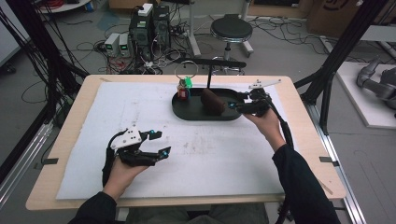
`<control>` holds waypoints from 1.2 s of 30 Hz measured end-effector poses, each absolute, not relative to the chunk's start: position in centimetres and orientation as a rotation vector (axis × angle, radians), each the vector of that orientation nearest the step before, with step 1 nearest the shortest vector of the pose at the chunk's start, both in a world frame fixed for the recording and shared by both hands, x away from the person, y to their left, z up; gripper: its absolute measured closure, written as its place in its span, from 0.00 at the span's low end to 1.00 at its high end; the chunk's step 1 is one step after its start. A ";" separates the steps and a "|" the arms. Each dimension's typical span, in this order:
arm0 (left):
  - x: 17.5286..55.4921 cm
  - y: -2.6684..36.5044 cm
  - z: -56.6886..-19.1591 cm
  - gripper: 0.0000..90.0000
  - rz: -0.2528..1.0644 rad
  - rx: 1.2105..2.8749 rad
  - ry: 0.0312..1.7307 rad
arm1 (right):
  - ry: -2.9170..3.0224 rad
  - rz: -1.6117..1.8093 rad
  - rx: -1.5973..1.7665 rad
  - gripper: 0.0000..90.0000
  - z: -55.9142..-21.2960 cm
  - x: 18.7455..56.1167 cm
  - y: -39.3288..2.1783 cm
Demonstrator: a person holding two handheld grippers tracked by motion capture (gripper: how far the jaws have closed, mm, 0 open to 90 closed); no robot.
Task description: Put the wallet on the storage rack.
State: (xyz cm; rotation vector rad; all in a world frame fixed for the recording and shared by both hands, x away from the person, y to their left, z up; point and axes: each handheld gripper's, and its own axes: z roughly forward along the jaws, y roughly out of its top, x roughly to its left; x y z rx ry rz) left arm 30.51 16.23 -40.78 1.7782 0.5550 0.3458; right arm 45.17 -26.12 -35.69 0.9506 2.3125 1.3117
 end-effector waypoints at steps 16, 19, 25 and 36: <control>31.4 17.2 -40.7 0.34 0.412 1.761 0.616 | 2.247 1.388 0.942 0.34 -36.6 37.9 -32.7; 31.5 17.4 -40.7 0.34 0.420 1.758 0.623 | 2.247 1.379 0.969 0.33 -37.3 36.9 -33.9; 31.8 18.2 -40.9 0.34 0.433 1.751 0.657 | 2.208 1.407 0.984 0.32 -38.3 34.9 -35.4; 31.9 19.7 -41.0 0.32 0.468 1.740 0.703 | 2.193 1.375 1.003 0.30 -40.7 33.7 -36.4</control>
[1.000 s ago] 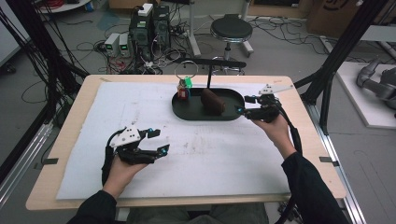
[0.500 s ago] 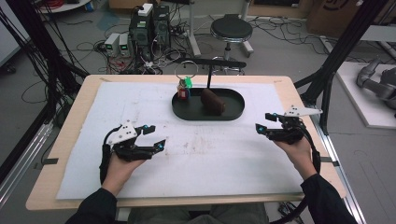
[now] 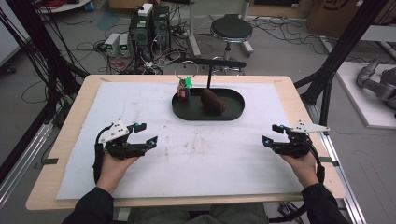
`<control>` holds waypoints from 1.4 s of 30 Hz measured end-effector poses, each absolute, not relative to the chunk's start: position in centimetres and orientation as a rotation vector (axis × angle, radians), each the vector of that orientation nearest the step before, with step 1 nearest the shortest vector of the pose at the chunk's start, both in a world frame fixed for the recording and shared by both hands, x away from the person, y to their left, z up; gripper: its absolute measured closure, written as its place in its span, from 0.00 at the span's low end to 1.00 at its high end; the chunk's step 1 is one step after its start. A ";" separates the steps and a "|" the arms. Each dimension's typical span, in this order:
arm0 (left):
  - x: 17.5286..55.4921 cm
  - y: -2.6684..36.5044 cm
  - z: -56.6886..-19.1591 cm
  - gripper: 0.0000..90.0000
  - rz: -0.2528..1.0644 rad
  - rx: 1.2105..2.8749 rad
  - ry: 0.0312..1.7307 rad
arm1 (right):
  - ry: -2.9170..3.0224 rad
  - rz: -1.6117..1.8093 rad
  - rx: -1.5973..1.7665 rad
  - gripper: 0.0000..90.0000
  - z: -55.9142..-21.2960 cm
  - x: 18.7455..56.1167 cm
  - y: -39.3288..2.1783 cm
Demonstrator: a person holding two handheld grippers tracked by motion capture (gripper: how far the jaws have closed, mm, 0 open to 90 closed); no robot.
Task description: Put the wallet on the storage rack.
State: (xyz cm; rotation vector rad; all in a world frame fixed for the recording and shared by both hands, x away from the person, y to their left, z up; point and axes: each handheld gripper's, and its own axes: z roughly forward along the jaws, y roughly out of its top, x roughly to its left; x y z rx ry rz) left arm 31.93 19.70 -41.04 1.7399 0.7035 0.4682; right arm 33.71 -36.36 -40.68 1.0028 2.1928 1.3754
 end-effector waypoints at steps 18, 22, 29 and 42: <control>31.5 19.4 -41.3 0.32 0.469 1.752 0.707 | 2.216 1.296 1.029 0.29 -41.4 34.3 -35.7; 31.4 19.5 -41.4 0.32 0.469 1.746 0.712 | 2.220 1.288 1.025 0.29 -41.5 34.5 -35.6; 31.5 19.6 -41.3 0.32 0.469 1.744 0.718 | 2.222 1.280 1.029 0.29 -41.5 34.5 -35.5; 31.5 19.5 -41.4 0.32 0.479 1.742 0.729 | 2.207 1.278 1.051 0.28 -41.5 34.6 -35.8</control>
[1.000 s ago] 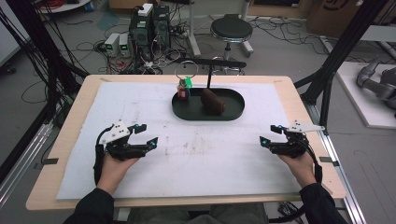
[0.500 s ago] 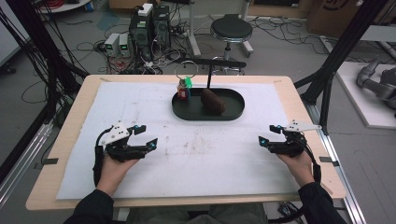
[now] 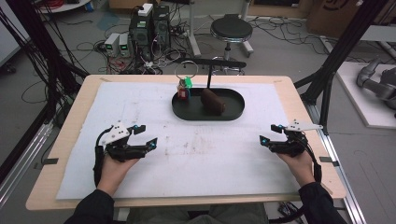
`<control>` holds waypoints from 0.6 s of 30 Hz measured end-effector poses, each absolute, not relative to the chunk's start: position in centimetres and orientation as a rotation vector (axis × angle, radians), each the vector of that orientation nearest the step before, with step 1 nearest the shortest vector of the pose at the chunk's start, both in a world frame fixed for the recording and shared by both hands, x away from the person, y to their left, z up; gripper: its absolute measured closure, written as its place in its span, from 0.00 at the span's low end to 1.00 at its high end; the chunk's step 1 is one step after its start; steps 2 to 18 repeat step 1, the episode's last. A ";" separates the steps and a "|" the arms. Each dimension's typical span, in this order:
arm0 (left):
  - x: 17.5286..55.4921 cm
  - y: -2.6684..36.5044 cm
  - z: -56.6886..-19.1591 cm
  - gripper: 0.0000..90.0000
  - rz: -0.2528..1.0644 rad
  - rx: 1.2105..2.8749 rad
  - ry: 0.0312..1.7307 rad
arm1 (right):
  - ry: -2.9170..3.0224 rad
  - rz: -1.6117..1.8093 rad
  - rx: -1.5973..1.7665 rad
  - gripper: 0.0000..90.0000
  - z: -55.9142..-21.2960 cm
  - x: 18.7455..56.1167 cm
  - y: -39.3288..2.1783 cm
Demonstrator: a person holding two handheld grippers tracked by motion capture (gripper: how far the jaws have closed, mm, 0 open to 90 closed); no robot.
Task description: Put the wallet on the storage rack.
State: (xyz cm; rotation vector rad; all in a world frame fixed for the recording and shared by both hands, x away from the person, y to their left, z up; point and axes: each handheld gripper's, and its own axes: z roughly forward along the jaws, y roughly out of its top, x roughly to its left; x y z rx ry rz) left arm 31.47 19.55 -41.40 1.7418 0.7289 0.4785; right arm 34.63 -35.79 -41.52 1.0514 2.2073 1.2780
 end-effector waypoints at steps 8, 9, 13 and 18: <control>31.4 19.6 -41.4 0.31 0.478 1.739 0.730 | 2.206 1.279 1.050 0.28 -41.5 34.7 -35.8; 31.4 19.6 -41.4 0.31 0.478 1.739 0.730 | 2.206 1.279 1.050 0.28 -41.5 34.7 -35.8; 31.4 19.6 -41.4 0.31 0.478 1.739 0.730 | 2.206 1.279 1.050 0.28 -41.5 34.7 -35.8; 31.4 19.6 -41.4 0.31 0.478 1.739 0.730 | 2.206 1.279 1.050 0.28 -41.5 34.7 -35.8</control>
